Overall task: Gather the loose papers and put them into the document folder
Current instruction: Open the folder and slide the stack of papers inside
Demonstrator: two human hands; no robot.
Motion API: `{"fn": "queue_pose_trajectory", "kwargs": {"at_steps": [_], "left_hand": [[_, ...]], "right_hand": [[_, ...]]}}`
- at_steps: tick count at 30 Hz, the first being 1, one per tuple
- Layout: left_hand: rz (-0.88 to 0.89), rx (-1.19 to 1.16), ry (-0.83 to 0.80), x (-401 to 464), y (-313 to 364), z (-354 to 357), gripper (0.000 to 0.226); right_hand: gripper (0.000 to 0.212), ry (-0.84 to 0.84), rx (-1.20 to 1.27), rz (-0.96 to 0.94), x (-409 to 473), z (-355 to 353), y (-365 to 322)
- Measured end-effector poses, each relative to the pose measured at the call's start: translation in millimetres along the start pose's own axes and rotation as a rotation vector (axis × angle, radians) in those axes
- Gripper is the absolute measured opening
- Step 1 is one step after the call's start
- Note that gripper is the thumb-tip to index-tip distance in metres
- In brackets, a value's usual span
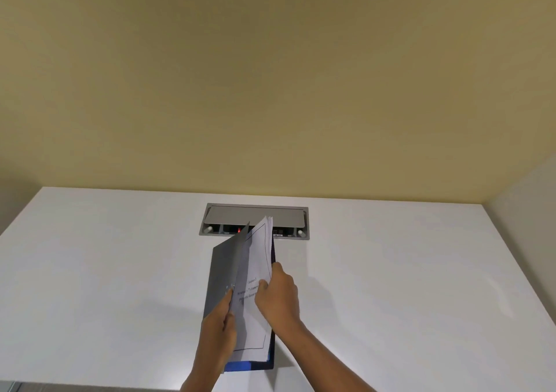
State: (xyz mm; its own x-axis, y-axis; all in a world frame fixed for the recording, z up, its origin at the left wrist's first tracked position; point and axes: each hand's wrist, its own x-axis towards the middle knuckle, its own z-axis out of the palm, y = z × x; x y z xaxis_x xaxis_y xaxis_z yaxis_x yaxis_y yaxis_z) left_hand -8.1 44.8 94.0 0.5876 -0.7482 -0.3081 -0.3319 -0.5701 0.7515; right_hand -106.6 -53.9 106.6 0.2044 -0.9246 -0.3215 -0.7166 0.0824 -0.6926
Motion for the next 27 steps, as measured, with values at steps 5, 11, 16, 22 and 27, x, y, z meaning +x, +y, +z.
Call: {"fn": "queue_pose_trajectory", "kwargs": {"at_steps": [5, 11, 16, 22, 27], "left_hand": [[-0.095, -0.088, -0.015, 1.1, -2.3, 4.2, 0.044], [0.105, -0.091, -0.07, -8.5, -6.1, -3.3, 0.045], [0.043, -0.081, -0.043, -2.1, -6.8, 7.2, 0.048], [-0.025, -0.093, -0.074, 4.4, -16.9, 32.6, 0.047], [-0.066, -0.052, -0.123, 1.5, -17.7, 70.7, 0.043]], "right_hand": [[0.03, -0.033, 0.001, 0.058, 2.2, 27.7, -3.8], [0.026, -0.124, 0.002, 0.044, 4.1, 43.0, 5.2], [0.02, -0.049, -0.002, 0.036, 1.6, 39.4, 16.0], [0.024, -0.01, -0.002, 0.021, -6.7, 28.5, 34.0], [0.025, -0.057, 0.046, -0.005, -5.6, 23.2, 61.5]]}}
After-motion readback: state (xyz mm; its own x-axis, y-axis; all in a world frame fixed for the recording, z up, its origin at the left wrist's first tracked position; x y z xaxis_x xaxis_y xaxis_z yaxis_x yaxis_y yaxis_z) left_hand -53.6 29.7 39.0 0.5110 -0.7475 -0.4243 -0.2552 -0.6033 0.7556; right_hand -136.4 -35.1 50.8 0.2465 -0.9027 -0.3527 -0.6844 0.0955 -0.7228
